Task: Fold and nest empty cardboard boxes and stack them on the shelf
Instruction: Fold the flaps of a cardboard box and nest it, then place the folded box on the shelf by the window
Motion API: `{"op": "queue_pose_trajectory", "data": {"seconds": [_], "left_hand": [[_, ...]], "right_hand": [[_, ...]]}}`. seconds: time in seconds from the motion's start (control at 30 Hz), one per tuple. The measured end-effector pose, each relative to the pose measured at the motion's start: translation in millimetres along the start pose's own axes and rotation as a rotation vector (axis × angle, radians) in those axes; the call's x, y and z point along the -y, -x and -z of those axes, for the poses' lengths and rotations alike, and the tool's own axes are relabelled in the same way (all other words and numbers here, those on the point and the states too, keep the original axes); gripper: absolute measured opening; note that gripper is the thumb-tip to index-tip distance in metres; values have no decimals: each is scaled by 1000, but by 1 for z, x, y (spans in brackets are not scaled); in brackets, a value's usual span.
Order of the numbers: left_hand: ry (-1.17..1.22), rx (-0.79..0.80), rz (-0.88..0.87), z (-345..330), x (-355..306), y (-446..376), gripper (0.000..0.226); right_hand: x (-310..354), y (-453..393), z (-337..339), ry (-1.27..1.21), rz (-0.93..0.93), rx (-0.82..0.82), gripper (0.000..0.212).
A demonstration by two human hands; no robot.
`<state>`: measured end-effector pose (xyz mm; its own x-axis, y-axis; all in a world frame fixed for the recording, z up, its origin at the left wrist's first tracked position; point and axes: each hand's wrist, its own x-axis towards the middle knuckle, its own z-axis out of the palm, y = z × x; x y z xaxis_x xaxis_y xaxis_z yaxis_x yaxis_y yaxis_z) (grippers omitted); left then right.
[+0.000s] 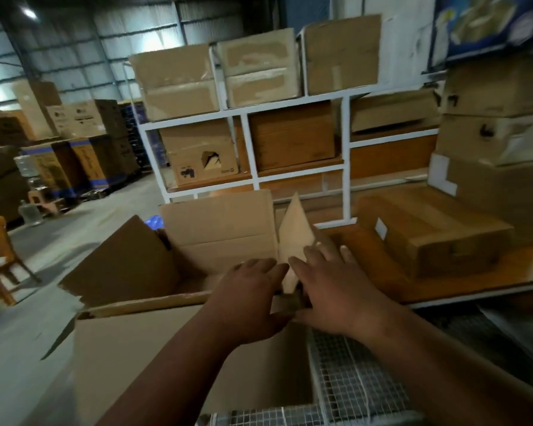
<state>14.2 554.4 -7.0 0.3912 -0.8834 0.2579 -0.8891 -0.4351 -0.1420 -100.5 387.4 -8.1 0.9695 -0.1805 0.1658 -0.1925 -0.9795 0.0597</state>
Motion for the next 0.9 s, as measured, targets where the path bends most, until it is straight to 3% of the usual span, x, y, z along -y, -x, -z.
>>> {"op": "queue_pose_trajectory", "data": {"seconds": [0.2,0.53,0.7,0.9], "left_hand": [[230,-33,-157,-8,-67,-68,115],[560,-16,-366,-47,-150,-169,112],[667,55,-312,-78,-185,-212,112],[692,232,-173,-125,-231,-240,109]], "right_hand": [[-93,64,12,-73,-341,37,123],[-167,118,23,-158,-754,-45,120],[-207,125,4,-224,-838,-92,106],[-296,124,-64,-403,-869,9,122]]}}
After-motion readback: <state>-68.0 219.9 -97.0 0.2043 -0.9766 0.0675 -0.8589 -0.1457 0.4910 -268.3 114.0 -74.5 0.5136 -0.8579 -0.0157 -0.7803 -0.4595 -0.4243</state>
